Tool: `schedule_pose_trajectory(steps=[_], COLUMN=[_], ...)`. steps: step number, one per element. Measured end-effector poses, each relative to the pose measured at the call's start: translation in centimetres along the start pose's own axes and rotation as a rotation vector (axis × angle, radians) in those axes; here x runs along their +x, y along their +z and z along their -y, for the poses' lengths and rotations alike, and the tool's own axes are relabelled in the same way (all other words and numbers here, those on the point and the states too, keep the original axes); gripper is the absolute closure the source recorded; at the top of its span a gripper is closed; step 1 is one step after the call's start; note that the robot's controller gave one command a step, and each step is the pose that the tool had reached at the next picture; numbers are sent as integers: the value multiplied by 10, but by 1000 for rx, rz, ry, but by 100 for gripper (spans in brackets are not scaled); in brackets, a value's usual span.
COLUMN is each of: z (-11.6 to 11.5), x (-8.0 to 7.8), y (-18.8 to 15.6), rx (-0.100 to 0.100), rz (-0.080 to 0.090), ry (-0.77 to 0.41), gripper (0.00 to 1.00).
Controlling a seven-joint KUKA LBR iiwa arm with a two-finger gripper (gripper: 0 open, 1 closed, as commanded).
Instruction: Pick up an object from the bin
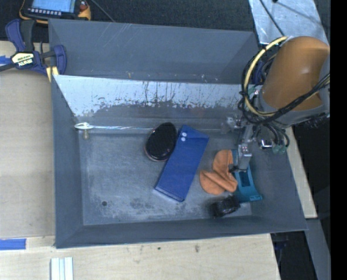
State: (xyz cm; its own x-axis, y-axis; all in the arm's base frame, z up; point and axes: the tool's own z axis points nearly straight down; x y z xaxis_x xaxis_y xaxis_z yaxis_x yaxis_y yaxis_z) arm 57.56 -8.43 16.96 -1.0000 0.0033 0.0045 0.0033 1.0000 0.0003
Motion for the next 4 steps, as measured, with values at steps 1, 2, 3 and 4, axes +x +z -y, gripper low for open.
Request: schedule_pose_trajectory(steps=[1,2,3,4], z=[0,51,65,64], x=[-1,-27,-12,-35], y=[-5,76,80,70], rx=[1,0,-2,-7], rz=[8,5,4,4], ry=[-2,-86,-63,-465], gripper=[0,0,0,0])
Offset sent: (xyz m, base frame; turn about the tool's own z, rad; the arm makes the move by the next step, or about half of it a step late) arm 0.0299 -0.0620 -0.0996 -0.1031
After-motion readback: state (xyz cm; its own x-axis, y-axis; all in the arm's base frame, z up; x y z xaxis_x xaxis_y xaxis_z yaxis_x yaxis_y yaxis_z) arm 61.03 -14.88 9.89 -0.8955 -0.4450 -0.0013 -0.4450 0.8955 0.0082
